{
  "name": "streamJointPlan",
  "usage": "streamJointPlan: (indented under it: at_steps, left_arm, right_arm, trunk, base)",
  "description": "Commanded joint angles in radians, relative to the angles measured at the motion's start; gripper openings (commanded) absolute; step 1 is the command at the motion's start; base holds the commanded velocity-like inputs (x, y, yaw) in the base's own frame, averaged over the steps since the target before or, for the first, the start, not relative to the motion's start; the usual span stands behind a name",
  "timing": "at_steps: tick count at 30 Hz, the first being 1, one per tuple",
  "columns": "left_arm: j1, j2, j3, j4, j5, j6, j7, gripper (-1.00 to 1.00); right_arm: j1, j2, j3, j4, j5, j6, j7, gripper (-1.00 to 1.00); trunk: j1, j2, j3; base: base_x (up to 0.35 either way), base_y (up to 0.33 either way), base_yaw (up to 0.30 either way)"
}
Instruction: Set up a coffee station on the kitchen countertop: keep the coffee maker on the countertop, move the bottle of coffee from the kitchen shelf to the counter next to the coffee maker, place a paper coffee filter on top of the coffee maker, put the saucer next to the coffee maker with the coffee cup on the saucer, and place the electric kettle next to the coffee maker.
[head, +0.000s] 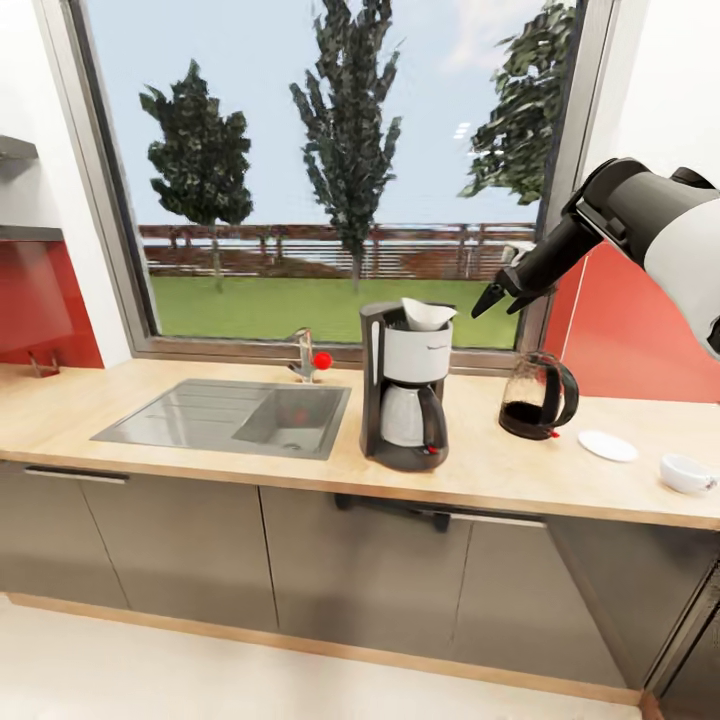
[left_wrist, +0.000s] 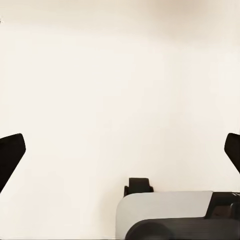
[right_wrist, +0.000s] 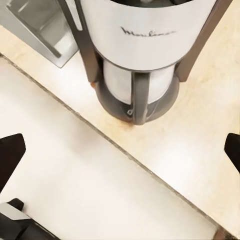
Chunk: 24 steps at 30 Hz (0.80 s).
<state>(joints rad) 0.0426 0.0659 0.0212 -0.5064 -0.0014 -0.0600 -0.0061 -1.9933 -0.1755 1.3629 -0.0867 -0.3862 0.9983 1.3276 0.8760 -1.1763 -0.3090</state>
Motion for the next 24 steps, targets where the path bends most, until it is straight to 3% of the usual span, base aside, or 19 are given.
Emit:
streamJointPlan:
  at_steps: [1, 6, 12, 19, 24]
  left_arm:
    - [0.0, 0.0, 0.002, -0.001, 0.0, -0.001, -0.001, 1.0]
    - [0.0, -0.001, 0.002, -0.002, 0.0, -0.001, 0.0, 1.0]
    - [0.0, 0.0, 0.002, -0.002, 0.0, -0.001, 0.0, 1.0]
    - [0.0, -0.001, 0.002, -0.002, 0.0, -0.001, -0.001, 1.0]
    - [0.0, -0.001, 0.002, -0.002, 0.0, -0.001, -0.001, 1.0]
  right_arm:
    - [-0.001, -0.001, 0.008, -0.002, -0.007, 0.007, 0.002, 1.0]
    - [0.0, -0.001, 0.008, -0.002, -0.007, 0.007, 0.002, 1.0]
    - [0.008, -0.001, 0.009, -0.002, -0.008, 0.007, 0.002, 1.0]
    - [0.075, 0.0, 0.009, -0.014, -0.009, 0.001, 0.001, 1.0]
    - [0.127, 0.001, 0.007, -0.074, -0.014, -0.001, 0.001, 1.0]
  trunk:
    - [-0.001, -0.001, -0.001]
    - [-0.001, -0.001, -0.001]
    - [-0.001, -0.001, -0.001]
    - [-0.001, -0.001, -0.001]
    - [-0.001, -0.001, -0.001]
  base:
    - [-0.311, 0.0, 0.0]
    - [-0.316, 0.0, 0.0]
    - [-0.09, 0.0, 0.0]
    - [-0.004, 0.0, 0.0]
    - [0.0, 0.0, 0.0]
